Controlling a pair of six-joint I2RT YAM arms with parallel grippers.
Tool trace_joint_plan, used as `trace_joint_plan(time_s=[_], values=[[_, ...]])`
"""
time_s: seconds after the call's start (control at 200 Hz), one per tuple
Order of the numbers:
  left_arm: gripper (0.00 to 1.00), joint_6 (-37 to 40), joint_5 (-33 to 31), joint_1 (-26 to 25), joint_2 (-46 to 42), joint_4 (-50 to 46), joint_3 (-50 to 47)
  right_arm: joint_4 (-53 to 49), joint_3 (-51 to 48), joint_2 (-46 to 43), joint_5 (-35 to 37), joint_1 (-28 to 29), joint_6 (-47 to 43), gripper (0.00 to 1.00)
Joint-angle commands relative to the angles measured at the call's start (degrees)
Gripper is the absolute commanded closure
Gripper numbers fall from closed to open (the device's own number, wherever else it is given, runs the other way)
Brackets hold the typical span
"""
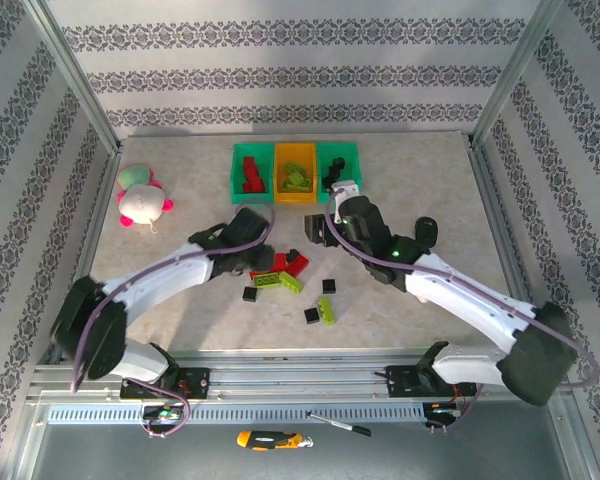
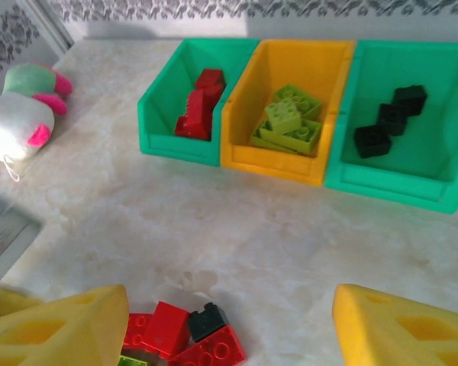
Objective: Sort the legos into containers by color
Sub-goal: Place the lego in the container.
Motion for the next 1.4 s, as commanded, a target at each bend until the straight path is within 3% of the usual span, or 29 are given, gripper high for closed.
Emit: trace_joint_plan(time_s=[0.0, 0.23, 0.405, 0.515, 0.63, 0.914, 1.059, 1.154, 1.294, 1.394], values=[[0.63, 6.67, 0.63, -0.57, 7.76, 5.05, 10.26, -1.41, -3.07, -5.17, 3.21, -1.51, 0.93, 0.29], [0.63, 14.70, 2.46, -0.58, 28.35, 2.78, 37.70, -4.42, -8.30, -12.66, 3.70, -4.31, 2.52, 0.29], [0.63, 21.34, 1.91, -0.56, 43.90, -4.86, 62.06, -7.27, -9.94, -15.92, 3.47, -6.04, 3.05, 0.29], [0.63, 22.62, 1.98, -0.17, 53.82, -12.01, 78.45, -8.62, -10.81, -17.67, 3.77, -6.70, 3.77, 0.29], [0.63, 23.12, 1.87, 0.11, 61.74, -13.43, 89.61, -8.96, -12.22, -19.08, 3.75, -7.43, 4.63, 0.29], [0.62, 25.81, 4.05, 0.81, 66.59, -3.51, 90.78, -8.85, -13.48, -19.26, 2.91, -8.54, 5.33, 0.29], [0.30, 24.97, 6.43, 0.70, 65.01, -4.79, 90.81, -9.05, -13.62, -19.15, 2.40, -8.54, 5.35, 0.29], [0.15, 23.95, 7.21, 0.52, 61.71, -5.76, 89.37, -9.59, -14.16, -19.46, 2.25, -8.54, 5.60, 0.29], [0.03, 24.08, 7.90, 0.50, 54.22, -6.27, 83.71, -11.39, -15.19, -20.01, -0.62, -8.45, 6.38, 0.29], [0.00, 24.57, 8.13, 0.54, 46.34, -3.05, 74.16, -13.21, -15.83, -19.22, -2.75, -7.44, 6.96, 0.29]])
